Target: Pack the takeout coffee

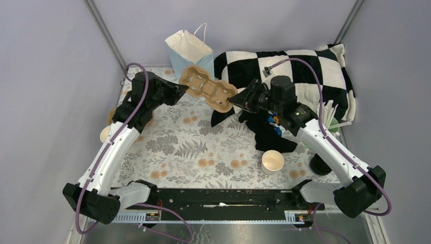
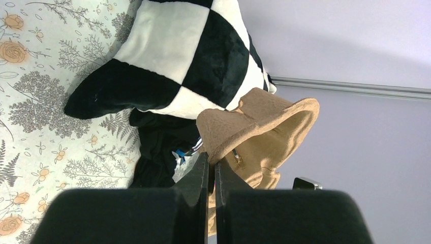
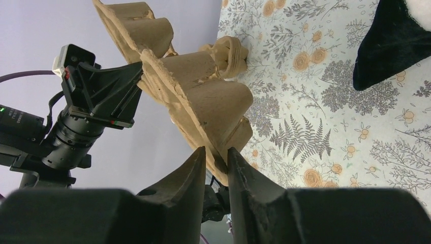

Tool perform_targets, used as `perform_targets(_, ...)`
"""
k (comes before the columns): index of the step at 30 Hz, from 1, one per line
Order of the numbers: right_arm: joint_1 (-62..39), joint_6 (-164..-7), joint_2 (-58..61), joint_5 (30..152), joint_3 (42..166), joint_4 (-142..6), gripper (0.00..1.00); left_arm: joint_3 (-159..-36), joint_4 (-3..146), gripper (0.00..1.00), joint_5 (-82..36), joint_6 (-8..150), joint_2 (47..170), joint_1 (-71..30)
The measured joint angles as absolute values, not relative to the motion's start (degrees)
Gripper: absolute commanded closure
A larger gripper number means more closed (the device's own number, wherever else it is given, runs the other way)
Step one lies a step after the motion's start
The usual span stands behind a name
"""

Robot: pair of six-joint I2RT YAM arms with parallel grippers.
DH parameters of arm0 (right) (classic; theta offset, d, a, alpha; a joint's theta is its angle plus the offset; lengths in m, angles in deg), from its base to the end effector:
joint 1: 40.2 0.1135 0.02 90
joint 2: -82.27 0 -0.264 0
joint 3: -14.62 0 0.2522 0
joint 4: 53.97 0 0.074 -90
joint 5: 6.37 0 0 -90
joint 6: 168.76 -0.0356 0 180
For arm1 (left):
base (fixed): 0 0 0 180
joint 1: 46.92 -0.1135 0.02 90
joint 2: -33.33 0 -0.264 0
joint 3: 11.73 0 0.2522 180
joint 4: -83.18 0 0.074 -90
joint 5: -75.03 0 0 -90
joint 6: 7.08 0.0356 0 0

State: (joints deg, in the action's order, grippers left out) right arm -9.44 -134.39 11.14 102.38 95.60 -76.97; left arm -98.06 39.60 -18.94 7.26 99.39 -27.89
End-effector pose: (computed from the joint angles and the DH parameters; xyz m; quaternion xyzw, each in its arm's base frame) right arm 0.2416 0.1571 0.3820 0.0676 0.7766 0.5128 0.3597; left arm 0.2356 -0.0839 0.3988 -0.3792 0.7440 -0.4236 0.3509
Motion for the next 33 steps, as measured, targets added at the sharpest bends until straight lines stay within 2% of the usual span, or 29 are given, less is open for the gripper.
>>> perform_targets(3,-9.20,-134.22,11.14,101.79,95.25,-76.62,0.97,-98.06,39.62,1.00,-19.31,6.72,99.39,-27.92)
perform_targets(4,-9.13,-134.33,11.14,101.61,95.23,-76.51,1.00,-98.06,39.60,1.00,-19.29,6.52,99.39,-27.92)
perform_targets(5,-9.11,-134.13,11.14,101.39,95.23,-76.40,1.00,-98.04,39.60,0.93,-19.31,6.43,99.41,-27.92)
perform_targets(8,-9.02,-133.80,11.20,100.43,95.25,-76.27,1.00,-98.02,39.49,0.50,-19.29,6.93,99.48,-27.92)
perform_targets(10,-8.94,-132.80,11.22,98.90,95.69,-77.54,1.00,-98.13,38.75,0.28,-18.81,8.51,99.50,-27.92)
perform_targets(12,-8.91,-131.05,11.49,96.47,96.76,-80.51,1.00,-99.09,36.87,0.16,-17.94,10.85,99.85,-28.18)
perform_targets(14,-8.85,-128.80,12.49,93.52,97.98,-83.51,1.00,-101.21,35.38,0.08,-16.84,14.34,100.96,-28.75)
perform_targets(20,-8.81,-119.29,20.38,82.84,103.67,-91.90,1.00,-115.18,34.73,0.04,-10.90,28.31,110.17,-30.10)
perform_targets(28,-8.81,-107.44,27.07,71.86,110.73,-98.02,1.00,-135.31,36.15,0.05,-0.25,44.24,128.02,-30.89)
perform_targets(33,-8.81,-103.97,27.42,68.17,110.73,-100.77,1.00,-146.17,36.80,0.12,5.10,51.85,140.90,-31.22)
